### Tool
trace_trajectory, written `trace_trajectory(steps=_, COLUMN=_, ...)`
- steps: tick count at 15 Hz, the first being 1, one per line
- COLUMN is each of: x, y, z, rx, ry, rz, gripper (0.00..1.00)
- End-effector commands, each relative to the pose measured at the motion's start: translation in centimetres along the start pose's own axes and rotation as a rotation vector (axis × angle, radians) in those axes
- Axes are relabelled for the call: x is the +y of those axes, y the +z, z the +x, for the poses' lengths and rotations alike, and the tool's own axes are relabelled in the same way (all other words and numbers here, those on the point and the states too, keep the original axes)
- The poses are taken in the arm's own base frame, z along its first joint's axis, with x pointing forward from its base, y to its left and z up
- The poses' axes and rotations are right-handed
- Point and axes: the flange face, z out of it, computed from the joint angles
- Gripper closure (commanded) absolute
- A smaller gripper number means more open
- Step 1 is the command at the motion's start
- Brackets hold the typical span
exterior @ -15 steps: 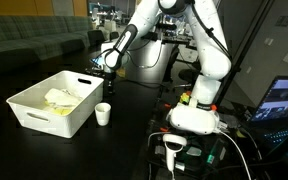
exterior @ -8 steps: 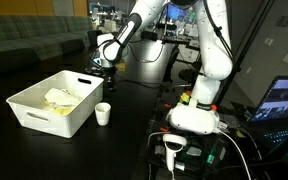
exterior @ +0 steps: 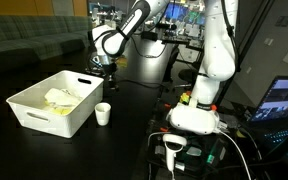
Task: Pick up the cloths from the table and put them in the box, then pick up the marker and seal tape and put them in the cup
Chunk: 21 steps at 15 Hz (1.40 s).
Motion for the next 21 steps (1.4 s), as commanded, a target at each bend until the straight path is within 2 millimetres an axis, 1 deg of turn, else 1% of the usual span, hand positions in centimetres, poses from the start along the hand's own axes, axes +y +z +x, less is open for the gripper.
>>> trace_trajectory(steps=1, x=-3.2, y=-2.0, z=0.2, rx=0.006, ry=0.006, rz=-0.009, gripper=0.75)
trace_trajectory(steps=4, x=-6.8, y=-2.2, z=1.3, rx=0.013, ry=0.023, rz=0.001, gripper=0.75)
trace_trajectory(steps=7, x=-11.2, y=-1.8, z=2.7, rx=0.020, ry=0.056, rz=0.038, gripper=0.75)
trace_trajectory(steps=9, x=-13.8, y=-1.8, z=3.1, rx=0.026, ry=0.082, rz=0.064, gripper=0.75)
trace_trajectory(steps=12, x=-16.6, y=-2.1, z=3.3, rx=0.041, ry=0.140, rz=0.082, gripper=0.75)
trace_trajectory(steps=14, x=-17.5, y=-2.2, z=3.3, rx=0.051, ry=0.189, rz=0.085, gripper=0.75)
trace_trajectory(steps=16, x=-17.9, y=-2.4, z=3.3, rx=0.058, ry=0.236, rz=0.084, gripper=0.75)
trace_trajectory(steps=19, x=-17.8, y=-2.5, z=3.6, rx=0.072, ry=0.300, rz=0.085, gripper=0.75)
trace_trajectory(steps=21, x=-17.3, y=-2.3, z=3.9, rx=0.074, ry=0.337, rz=0.087, gripper=0.75)
